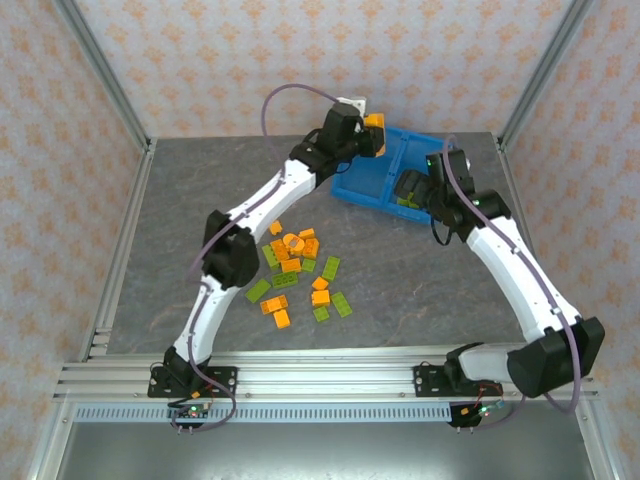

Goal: Sort the legos into containers by color

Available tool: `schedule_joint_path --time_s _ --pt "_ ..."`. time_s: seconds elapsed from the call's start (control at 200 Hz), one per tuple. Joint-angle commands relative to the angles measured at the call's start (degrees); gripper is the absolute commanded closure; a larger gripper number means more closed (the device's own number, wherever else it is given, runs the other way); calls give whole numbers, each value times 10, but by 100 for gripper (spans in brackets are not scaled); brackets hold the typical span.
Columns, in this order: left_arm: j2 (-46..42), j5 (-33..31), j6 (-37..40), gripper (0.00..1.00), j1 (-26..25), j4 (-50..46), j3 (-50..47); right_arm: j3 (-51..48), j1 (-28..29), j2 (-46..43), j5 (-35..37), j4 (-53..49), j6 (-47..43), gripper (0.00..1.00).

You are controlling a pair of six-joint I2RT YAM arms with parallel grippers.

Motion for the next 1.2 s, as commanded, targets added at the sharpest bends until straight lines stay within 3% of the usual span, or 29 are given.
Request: schedule_joint_path --time_s 0.0,0.16,0.3,0.48,0.636,0.761,0.971,1.106,1.196 --pt "66 -47 28 80 13 -86 92 -21 -3 -38 -14 16 22 2" --pt "134 -12 41 71 14 -103 158 -19 -3 -61 -16 3 18 1" --pt "133 1 38 50 14 -110 157 -24 -3 -64 -23 9 22 1" --pt "91 15 37 42 12 -111 153 -19 -2 -57 -32 16 25 1" --pt "7 18 38 41 4 -135 120 -16 -2 -52 -30 14 22 1" --pt "-131 -9 48 41 -9 -114 -28 -24 0 -47 -56 21 10 2" --pt "-411 -63 32 44 -21 -31 -409 -32 20 12 -86 26 -2 2" --pt "-491 -134 55 44 -78 -98 -529 -20 20 50 -70 30 2 2" --pt "-512 -143 46 44 -106 -137 -583 -5 21 75 -88 29 -7 2"
